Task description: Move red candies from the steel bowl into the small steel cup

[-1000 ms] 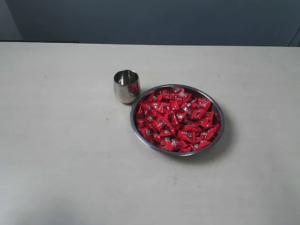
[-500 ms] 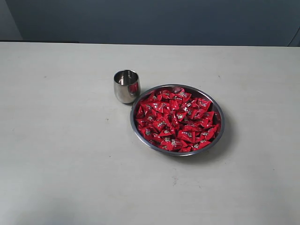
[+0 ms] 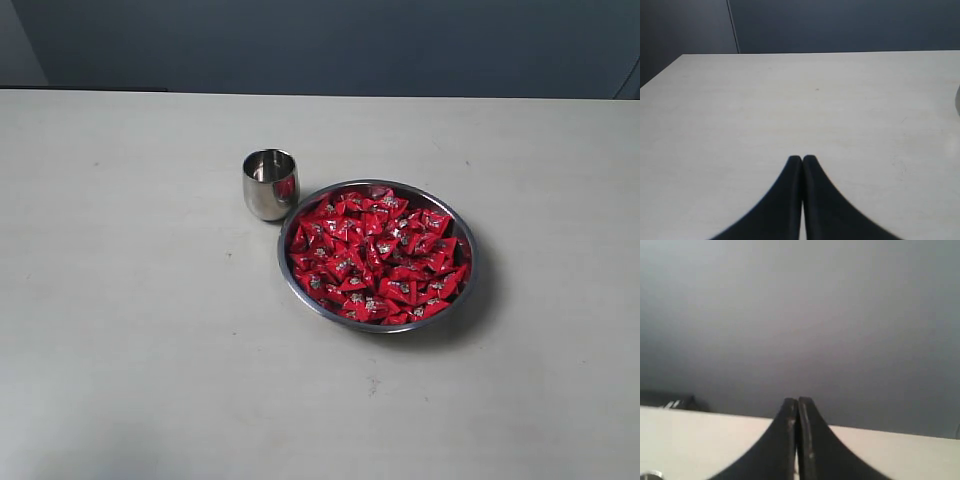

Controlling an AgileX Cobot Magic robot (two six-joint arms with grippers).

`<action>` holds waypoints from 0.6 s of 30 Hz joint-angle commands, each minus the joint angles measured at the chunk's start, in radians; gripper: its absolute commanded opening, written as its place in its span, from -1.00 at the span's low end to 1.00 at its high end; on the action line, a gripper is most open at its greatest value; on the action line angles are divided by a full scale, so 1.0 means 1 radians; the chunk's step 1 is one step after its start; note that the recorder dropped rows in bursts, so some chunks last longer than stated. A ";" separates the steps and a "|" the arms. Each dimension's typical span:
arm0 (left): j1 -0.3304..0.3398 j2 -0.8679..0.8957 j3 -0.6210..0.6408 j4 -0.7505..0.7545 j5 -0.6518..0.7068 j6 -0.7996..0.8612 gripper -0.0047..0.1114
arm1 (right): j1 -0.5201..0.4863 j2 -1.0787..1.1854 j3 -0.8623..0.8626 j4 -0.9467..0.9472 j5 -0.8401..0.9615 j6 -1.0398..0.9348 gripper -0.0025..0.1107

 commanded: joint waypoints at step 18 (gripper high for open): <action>-0.009 -0.005 0.005 -0.006 -0.010 -0.001 -0.91 | 0.205 0.797 -0.382 0.533 0.476 -0.691 -0.97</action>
